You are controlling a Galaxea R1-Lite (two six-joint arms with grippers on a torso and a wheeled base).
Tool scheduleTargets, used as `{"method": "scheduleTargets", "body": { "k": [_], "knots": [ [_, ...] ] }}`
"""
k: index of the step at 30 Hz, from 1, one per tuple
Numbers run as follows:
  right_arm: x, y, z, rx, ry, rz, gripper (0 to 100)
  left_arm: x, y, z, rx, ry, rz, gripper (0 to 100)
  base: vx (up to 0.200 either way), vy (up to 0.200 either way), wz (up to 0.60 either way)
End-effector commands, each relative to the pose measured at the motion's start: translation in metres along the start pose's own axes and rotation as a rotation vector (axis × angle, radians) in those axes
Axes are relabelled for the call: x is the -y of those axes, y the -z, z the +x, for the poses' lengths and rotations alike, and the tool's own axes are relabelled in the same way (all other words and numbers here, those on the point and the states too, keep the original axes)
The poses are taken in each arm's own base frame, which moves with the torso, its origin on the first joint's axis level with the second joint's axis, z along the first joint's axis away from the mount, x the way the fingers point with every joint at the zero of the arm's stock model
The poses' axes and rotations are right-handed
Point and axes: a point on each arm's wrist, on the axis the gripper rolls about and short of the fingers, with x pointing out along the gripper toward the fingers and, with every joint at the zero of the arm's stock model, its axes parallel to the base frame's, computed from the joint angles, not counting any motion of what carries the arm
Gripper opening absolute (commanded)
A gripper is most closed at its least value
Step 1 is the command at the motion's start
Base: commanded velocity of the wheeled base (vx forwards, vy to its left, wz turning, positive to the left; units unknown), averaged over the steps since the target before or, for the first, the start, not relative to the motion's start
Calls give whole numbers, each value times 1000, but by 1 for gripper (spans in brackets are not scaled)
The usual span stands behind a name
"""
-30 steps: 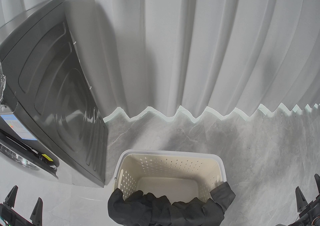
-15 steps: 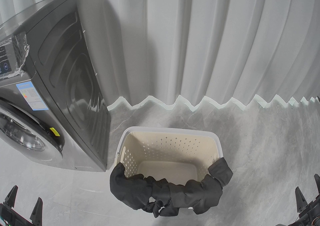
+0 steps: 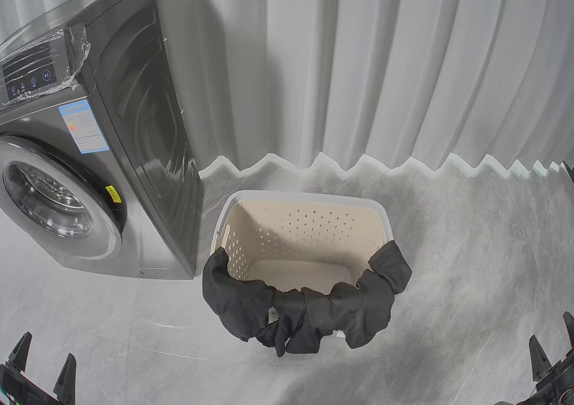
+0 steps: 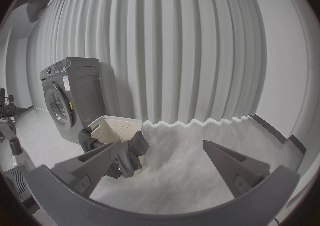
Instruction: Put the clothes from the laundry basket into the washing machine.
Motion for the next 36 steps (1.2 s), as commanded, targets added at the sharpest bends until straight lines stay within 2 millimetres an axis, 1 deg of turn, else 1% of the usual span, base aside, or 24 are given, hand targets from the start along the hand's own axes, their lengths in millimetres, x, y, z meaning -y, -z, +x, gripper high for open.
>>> {"method": "scheduleTargets", "body": {
  "k": [1,8,17,36],
  "knots": [
    [0,5,0,-1,0,0,100,0,5,0,2,-1,0,100,-200,0,0],
    [0,5,0,-1,0,0,100,0,5,0,4,-1,1,100,-200,0,0],
    [0,5,0,-1,2,1,100,0,5,0,4,-1,3,100,0,0,0],
    [0,5,0,-1,2,1,100,0,5,0,2,-1,1,100,0,200,0]
  ]
}}
